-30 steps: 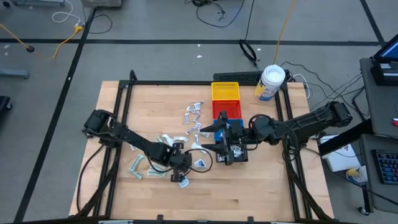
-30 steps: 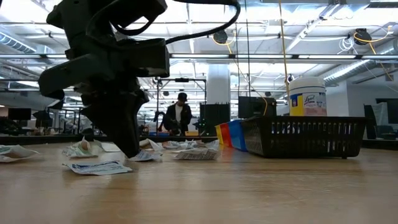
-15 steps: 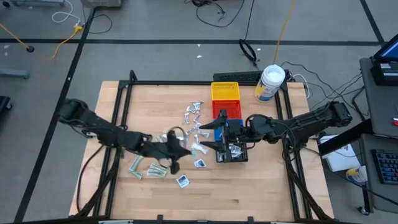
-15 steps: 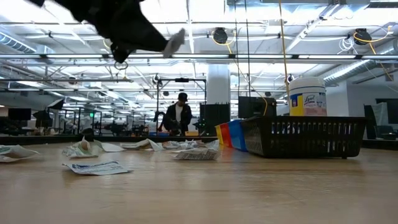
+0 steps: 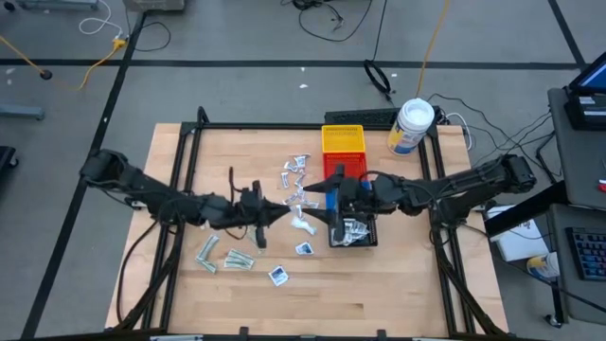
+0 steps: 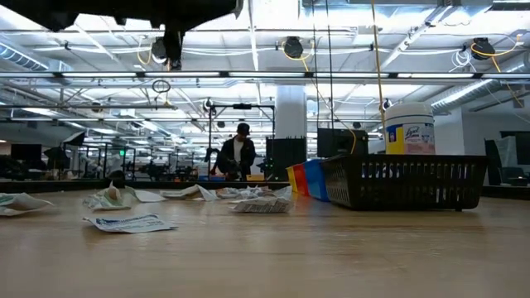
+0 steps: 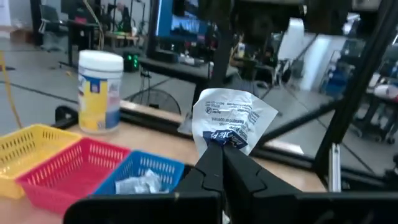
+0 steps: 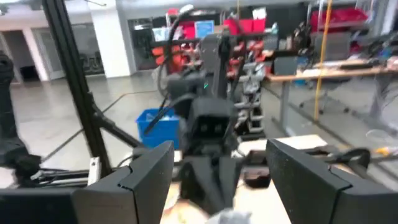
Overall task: Pick & Place First Aid Supplies
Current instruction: Put the blue alcohol pad into the blue bin
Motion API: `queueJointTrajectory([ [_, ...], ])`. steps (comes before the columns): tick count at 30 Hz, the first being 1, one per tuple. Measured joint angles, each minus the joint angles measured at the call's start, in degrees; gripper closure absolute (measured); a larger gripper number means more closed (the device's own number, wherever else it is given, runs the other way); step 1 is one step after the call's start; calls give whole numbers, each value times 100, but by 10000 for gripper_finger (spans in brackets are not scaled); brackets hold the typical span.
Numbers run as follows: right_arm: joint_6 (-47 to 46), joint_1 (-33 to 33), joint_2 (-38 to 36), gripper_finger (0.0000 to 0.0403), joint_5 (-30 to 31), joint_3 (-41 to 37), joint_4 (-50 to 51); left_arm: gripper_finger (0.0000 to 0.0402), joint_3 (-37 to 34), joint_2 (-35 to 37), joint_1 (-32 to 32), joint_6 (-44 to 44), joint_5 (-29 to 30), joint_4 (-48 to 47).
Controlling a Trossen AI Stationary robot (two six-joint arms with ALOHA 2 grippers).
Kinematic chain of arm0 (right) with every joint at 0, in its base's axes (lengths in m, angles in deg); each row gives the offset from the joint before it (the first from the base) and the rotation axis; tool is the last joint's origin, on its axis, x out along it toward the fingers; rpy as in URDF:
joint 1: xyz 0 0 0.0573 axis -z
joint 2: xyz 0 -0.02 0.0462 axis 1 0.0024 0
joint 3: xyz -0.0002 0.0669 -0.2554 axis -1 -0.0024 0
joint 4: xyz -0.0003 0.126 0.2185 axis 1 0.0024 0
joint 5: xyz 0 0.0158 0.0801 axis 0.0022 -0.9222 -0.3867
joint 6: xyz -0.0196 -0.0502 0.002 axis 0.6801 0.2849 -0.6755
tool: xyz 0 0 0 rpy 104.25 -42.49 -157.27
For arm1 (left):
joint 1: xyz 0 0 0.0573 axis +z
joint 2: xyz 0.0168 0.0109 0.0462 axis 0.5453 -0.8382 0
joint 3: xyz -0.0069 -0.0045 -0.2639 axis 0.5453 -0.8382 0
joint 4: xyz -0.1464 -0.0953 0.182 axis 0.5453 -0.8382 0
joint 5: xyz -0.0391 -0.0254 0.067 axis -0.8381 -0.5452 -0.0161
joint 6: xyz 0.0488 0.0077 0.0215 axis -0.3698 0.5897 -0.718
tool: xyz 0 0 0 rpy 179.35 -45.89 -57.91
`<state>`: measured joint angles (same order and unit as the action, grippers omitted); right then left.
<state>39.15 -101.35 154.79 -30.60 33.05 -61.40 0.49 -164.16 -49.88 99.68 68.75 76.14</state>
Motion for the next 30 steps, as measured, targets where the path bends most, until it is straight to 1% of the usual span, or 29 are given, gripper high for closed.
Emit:
queueJointTrajectory([
  [2,-149,68,0,151,-207,0,181,401,187,33,161,5,-214,-63],
  [4,-212,107,2,151,-335,0,279,401,430,37,319,28,-415,-416],
  [7,-179,140,2,151,-333,2,369,401,929,15,497,-125,-770,-1088],
  [12,-15,176,0,151,-184,2,382,401,1669,31,769,-322,-1020,-2182],
  [16,54,180,0,159,-185,4,374,401,1882,31,882,-367,-1310,-2316],
  [18,50,180,-2,179,-185,4,388,401,1886,31,882,-361,-1314,-2348],
  [20,54,180,0,208,-182,4,412,401,1886,31,882,-361,-1318,-2352],
  [24,183,182,0,283,-161,4,393,402,1886,31,882,-350,-1328,-2290],
  [28,288,184,0,367,-148,4,411,401,1886,31,878,-307,-1336,-2279],
  [29,292,184,0,384,-150,4,426,401,1886,31,878,-269,-1335,-2269],
  [30,294,188,0,392,-149,4,438,401,1886,31,878,-235,-1333,-2259],
])
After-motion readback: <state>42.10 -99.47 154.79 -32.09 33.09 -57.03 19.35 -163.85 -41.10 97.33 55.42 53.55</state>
